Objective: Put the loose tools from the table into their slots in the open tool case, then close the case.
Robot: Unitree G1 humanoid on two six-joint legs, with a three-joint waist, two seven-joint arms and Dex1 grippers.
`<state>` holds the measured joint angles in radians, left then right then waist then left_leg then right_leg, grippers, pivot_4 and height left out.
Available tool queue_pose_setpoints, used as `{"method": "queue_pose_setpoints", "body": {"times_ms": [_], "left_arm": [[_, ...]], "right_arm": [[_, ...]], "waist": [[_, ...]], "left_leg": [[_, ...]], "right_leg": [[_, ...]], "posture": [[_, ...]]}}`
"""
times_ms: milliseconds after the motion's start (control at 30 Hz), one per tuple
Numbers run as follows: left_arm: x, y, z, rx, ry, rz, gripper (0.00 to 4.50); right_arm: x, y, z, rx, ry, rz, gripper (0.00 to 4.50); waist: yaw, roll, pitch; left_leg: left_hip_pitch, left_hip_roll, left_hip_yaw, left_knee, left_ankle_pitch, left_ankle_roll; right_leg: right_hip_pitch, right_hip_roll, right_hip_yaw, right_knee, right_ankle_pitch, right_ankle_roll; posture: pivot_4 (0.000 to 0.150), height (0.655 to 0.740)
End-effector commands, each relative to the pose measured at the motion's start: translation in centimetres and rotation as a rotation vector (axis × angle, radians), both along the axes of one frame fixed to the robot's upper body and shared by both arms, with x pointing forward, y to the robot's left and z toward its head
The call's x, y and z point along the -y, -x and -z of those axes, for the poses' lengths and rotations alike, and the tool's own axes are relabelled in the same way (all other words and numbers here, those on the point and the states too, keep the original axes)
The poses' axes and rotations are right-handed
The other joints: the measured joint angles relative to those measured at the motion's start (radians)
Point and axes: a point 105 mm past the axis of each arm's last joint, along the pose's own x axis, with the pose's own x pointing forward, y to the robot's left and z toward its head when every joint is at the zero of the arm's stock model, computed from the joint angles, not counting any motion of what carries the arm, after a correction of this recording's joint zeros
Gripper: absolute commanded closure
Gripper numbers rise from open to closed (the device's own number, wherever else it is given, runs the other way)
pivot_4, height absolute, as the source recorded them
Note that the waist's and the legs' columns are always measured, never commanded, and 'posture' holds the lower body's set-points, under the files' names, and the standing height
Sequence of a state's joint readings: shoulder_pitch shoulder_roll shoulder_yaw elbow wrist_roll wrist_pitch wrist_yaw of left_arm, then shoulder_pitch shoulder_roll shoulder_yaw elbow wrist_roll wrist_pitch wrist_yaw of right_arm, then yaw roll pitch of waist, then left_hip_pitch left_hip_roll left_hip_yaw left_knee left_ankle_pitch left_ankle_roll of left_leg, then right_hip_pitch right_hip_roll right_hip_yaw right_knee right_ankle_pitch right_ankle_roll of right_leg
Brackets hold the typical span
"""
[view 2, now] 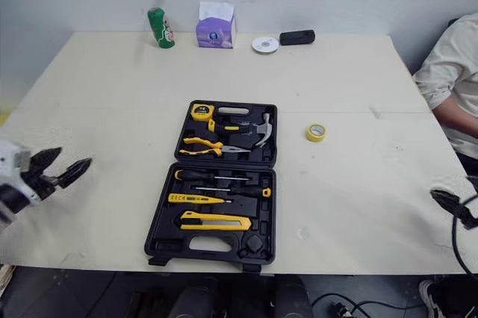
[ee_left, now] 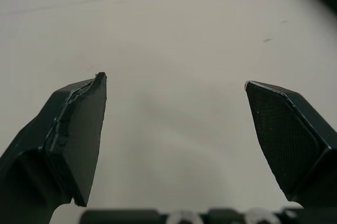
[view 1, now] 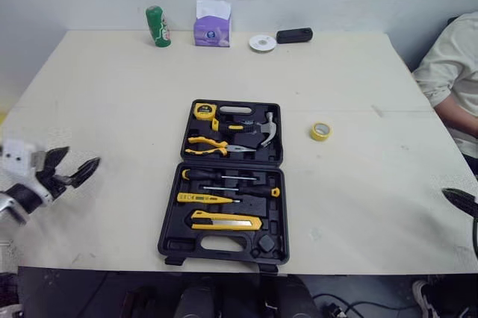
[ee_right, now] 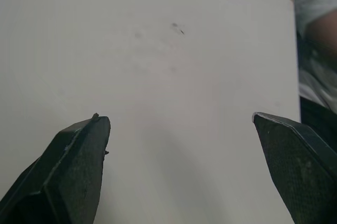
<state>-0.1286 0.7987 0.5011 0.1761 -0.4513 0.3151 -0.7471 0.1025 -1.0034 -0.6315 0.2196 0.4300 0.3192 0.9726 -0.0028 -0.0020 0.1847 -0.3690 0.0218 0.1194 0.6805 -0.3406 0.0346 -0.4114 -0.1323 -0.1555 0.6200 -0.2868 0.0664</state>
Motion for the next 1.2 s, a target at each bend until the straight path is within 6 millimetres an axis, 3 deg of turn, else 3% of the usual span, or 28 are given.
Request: {"method": "queue_pose_setpoints", "body": {"times_ms": [33, 100, 233, 333, 400, 533, 633, 867, 1000, 1100, 1167, 1200], "left_arm": [[3.7, -0.6, -3.0, 0.047, -0.024, 0.193, 0.05], [7.0, -0.5, -4.1, 0.039, -0.028, 0.353, 0.05], [13.8, 2.2, -6.1, 0.023, -0.078, 0.716, 0.05], [16.3, 3.5, -7.7, 0.054, -0.101, 0.842, 0.05], [17.9, 4.1, -9.3, 0.093, -0.102, 0.914, 0.05], [19.5, 4.5, -10.9, 0.138, -0.094, 0.981, 0.05], [20.1, 4.5, -11.5, 0.148, -0.073, 1.007, 0.05], [20.1, 3.7, -10.9, 0.160, -0.092, 0.996, 0.05], [20.1, 3.6, -11.1, 0.180, -0.072, 0.995, 0.05], [20.1, 3.6, -10.6, 0.175, -0.089, 0.993, 0.00], [20.1, 3.6, -10.5, 0.178, -0.088, 0.992, 0.00], [20.2, 3.6, -10.5, 0.180, -0.087, 0.993, 0.00]], "right_arm": [[-2.6, -1.5, -1.9, -0.042, 0.054, -0.142, 0.00], [-4.8, -2.8, -2.6, -0.074, 0.105, -0.247, 0.00], [-9.9, -4.4, -4.9, -0.122, 0.180, -0.483, 0.00], [-12.1, -4.5, -5.7, -0.162, 0.237, -0.624, 0.00], [-13.4, -5.5, -6.2, -0.159, 0.311, -0.703, 0.00], [-15.8, -8.2, -6.9, -0.164, 0.415, -0.805, 0.00], [-16.2, -10.2, -6.7, -0.187, 0.530, -0.839, 0.00], [-18.1, -14.7, -6.1, -0.190, 0.588, -0.826, 0.00], [-18.7, -15.9, -5.3, -0.213, 0.639, -0.833, 0.00], [-19.2, -16.2, -4.8, -0.228, 0.651, -0.851, 0.83], [-19.4, -16.5, -4.5, -0.230, 0.663, -0.848, 1.82], [-19.4, -16.6, -4.3, -0.234, 0.674, -0.842, 1.82]], "waist": [[0.001, 0.001, 0.000], [0.000, 0.001, 0.001], [-0.002, 0.005, 0.003], [0.003, 0.006, 0.004], [0.005, 0.007, 0.005], [-0.003, 0.007, 0.007], [-0.007, 0.007, 0.008], [-0.010, 0.005, 0.011], [-0.010, 0.004, 0.011], [-0.011, 0.004, 0.011], [-0.012, 0.004, 0.011], [-0.014, 0.004, 0.011]], "left_leg": [[0.000, 0.000, 0.000, 0.000, 0.001, 0.001], [0.000, 0.000, 0.000, 0.000, 0.001, 0.001], [-0.001, 0.000, 0.001, 0.001, 0.001, 0.002], [-0.001, 0.000, 0.000, 0.000, 0.002, 0.000], [-0.002, 0.000, 0.000, 0.000, 0.003, 0.000], [-0.001, -0.001, 0.001, 0.002, 0.004, 0.002], [-0.002, -0.001, 0.002, 0.002, 0.005, 0.000], [-0.004, -0.001, 0.001, 0.002, 0.008, 0.002], [-0.004, -0.001, 0.000, 0.002, 0.008, 0.002], [-0.005, -0.001, 0.000, 0.002, 0.008, 0.002], [-0.005, -0.002, 0.000, 0.002, 0.008, 0.002], [-0.005, -0.001, 0.000, 0.002, 0.008, 0.002]], "right_leg": [[0.000, 0.000, 0.000, 0.000, 0.000, 0.000], [0.000, 0.000, 0.000, 0.000, 0.000, 0.000], [-0.001, 0.000, 0.000, 0.001, 0.000, 0.000], [-0.001, 0.001, 0.000, 0.000, 0.000, -0.001], [-0.001, 0.002, -0.001, 0.000, -0.001, -0.001], [0.000, 0.001, 0.000, 0.000, 0.000, 0.000], [-0.001, 0.002, 0.000, 0.001, 0.000, 0.000], [-0.002, 0.003, -0.001, 0.004, 0.000, 0.000], [-0.002, 0.003, -0.002, 0.005, 0.000, 0.000], [-0.002, 0.002, -0.002, 0.005, 0.000, 0.000], [-0.002, 0.002, -0.002, 0.005, 0.000, 0.000], [-0.002, 0.003, -0.002, 0.005, 0.000, 0.000]], "posture": [[0.150, 0.7316], [0.150, 0.7316], [0.150, 0.7316], [0.150, 0.7316], [0.150, 0.7316], [0.150, 0.7316], [0.150, 0.7316], [0.150, 0.7316], [0.150, 0.7316], [0.150, 0.7316], [0.150, 0.7316], [0.150, 0.7316]]}}
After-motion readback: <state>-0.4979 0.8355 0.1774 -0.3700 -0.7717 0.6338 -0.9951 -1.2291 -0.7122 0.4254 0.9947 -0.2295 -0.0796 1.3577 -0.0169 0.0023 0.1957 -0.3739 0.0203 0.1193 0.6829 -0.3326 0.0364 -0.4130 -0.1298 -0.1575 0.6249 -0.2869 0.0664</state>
